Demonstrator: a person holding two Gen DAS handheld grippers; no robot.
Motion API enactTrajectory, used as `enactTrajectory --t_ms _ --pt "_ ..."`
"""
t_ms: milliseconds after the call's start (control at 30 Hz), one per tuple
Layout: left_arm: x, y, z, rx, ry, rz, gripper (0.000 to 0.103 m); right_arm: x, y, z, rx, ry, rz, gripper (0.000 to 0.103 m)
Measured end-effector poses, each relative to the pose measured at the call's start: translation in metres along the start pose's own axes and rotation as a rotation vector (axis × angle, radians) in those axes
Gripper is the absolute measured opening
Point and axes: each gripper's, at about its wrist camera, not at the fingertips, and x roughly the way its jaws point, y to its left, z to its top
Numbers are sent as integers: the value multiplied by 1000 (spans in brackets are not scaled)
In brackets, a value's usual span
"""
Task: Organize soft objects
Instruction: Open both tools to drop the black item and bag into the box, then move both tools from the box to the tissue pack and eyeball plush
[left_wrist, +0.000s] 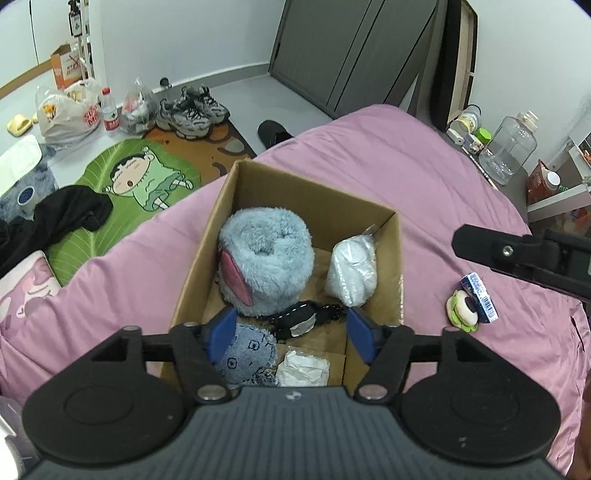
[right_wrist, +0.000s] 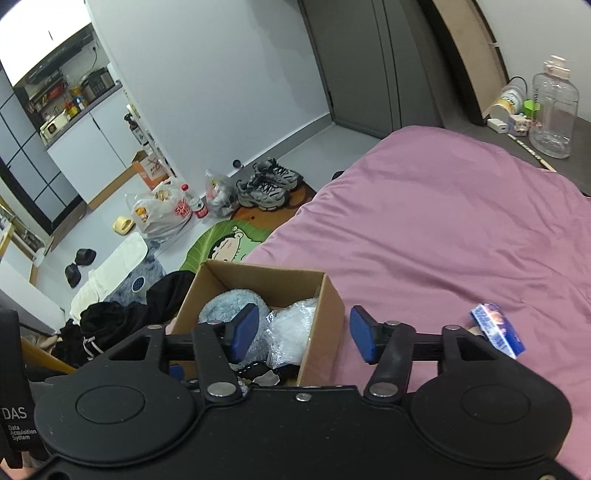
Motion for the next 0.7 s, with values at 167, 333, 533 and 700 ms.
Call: enactTrajectory --t_ms 167,333,533,700 --pt "-13 -10 1 15 -23 -15 76 -21 -15 1 24 -25 -6 88" --pt "-23 -22 0 26 -40 -8 86 -43 -44 4 83 -51 -9 93" --pt "-38 -39 -1 35 -89 13 87 -63 -77 3 139 -80 -25 97" --pt "-40 -56 -1 47 -107 24 87 -73 -103 -2 182 -89 -30 97"
